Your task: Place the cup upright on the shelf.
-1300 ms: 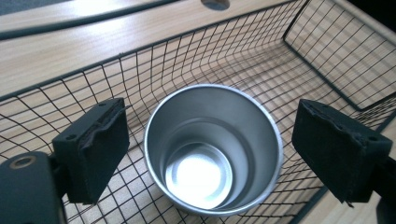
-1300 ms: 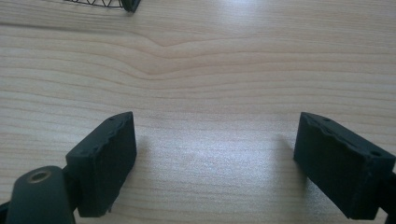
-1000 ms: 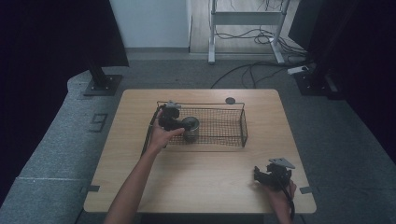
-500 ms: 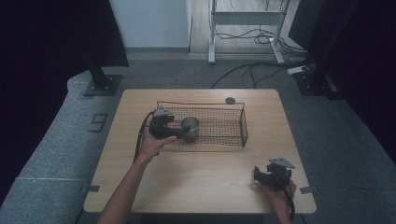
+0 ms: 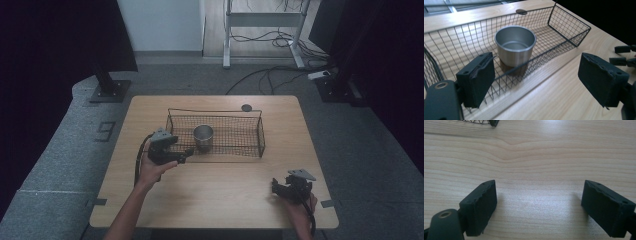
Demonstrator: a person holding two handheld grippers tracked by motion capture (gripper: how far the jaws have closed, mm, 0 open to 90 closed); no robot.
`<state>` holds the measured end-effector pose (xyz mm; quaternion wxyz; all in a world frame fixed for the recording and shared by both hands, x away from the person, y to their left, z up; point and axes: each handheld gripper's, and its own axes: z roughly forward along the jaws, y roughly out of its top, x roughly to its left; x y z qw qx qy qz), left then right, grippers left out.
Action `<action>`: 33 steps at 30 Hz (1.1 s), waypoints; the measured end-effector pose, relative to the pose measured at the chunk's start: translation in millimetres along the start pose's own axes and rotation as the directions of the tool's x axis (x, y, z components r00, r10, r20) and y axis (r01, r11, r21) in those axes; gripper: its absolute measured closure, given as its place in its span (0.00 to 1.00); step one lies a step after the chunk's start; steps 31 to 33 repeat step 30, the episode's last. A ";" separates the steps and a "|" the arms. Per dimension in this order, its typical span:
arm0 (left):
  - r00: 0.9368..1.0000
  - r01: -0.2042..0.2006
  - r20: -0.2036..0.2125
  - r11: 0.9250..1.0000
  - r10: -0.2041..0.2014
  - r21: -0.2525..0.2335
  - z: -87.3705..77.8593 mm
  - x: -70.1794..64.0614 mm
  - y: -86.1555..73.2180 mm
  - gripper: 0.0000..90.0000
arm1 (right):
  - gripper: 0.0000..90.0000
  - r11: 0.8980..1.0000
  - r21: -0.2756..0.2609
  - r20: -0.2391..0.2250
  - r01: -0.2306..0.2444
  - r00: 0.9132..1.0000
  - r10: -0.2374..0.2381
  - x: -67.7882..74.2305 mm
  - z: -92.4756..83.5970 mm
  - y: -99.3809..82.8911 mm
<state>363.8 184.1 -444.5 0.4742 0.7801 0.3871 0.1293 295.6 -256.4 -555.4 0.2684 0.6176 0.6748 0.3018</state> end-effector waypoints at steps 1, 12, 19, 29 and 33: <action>1.000 0.002 0.002 1.000 -0.002 0.002 -1.6 -0.4 -3.6 0.16 | 0.14 1.000 0.000 0.000 0.000 1.000 0.000 0.0 0.0 0.0; 1.000 -0.021 -0.013 0.999 0.022 0.029 -13.1 -7.9 -39.1 0.16 | 0.14 1.000 0.000 0.000 0.000 1.000 0.000 0.0 0.0 0.0; 1.000 -0.025 -0.009 0.999 0.025 0.039 -18.9 -9.9 -59.0 0.16 | 0.14 1.000 0.000 0.000 0.000 1.000 0.000 0.1 0.0 0.0; 1.000 0.000 -0.010 0.999 0.000 0.042 -20.8 -2.5 -72.8 0.16 | 0.15 1.000 -0.001 0.003 -0.003 1.000 0.003 0.1 0.0 0.0; 1.000 0.003 -0.011 0.999 -0.003 0.046 -20.1 -1.8 -74.4 0.16 | 0.15 1.000 0.000 0.003 -0.003 1.000 0.003 0.1 0.0 0.0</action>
